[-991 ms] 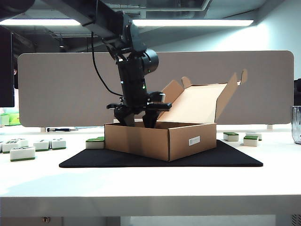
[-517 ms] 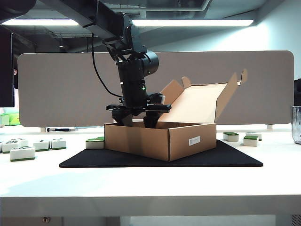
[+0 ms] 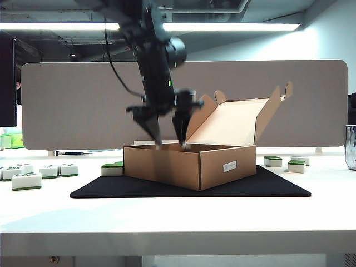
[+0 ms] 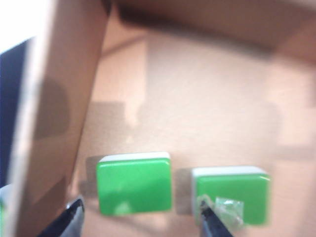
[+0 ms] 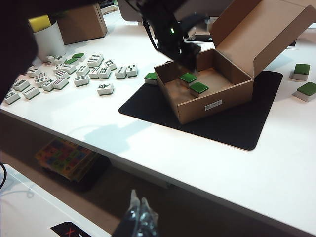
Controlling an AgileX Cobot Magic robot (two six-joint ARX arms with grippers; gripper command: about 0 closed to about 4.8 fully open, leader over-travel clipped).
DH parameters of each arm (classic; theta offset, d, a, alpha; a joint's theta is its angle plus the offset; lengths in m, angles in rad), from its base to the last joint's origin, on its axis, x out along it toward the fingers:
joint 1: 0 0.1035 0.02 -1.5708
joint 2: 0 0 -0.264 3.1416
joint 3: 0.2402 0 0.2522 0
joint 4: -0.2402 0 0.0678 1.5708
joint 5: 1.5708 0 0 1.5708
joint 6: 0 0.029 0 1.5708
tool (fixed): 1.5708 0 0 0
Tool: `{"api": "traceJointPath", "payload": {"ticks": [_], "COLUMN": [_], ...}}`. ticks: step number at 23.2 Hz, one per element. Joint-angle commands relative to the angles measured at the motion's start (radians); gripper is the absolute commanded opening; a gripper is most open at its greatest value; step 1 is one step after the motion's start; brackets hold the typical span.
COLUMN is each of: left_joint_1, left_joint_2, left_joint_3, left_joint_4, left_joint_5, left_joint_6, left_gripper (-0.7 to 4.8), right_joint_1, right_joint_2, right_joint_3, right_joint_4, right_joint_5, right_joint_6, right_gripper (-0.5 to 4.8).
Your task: Pick up four mahjong tiles and put them into the paper box.
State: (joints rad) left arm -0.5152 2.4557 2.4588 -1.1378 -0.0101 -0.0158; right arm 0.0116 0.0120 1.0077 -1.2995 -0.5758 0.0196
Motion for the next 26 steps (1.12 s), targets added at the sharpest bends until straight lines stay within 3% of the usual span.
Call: {"api": "traceJointPath", "payload": {"ticks": [1, 6, 20, 26], "left_joint_1": [0.0, 0.014, 0.2, 0.232], "left_joint_2": [-0.055, -0.137, -0.174, -0.169], "left_joint_3": [0.007, 0.006, 0.003, -0.108], "left_joint_4": [0.006, -0.006, -0.066, -0.003], "left_joint_5": [0.014, 0.014, 0.014, 0.005], "left_joint_6": [0.003, 0.072, 0.068, 0.069], "left_gripper": [2.91, 2.91, 2.89, 2.86], "right_joint_1": [0.0, 0.0, 0.0, 0.0], "right_joint_2": [-0.012, -0.012, -0.012, -0.012], "right_joint_3": [0.003, 0.003, 0.003, 0.003], "right_joint_4": [0.01, 0.01, 0.01, 0.011], "right_joint_5": [0.001, 0.001, 0.001, 0.001], "right_joint_6": [-0.002, -0.002, -0.002, -0.002], "right_gripper": [-0.01, -0.01, -0.01, -0.01]}}
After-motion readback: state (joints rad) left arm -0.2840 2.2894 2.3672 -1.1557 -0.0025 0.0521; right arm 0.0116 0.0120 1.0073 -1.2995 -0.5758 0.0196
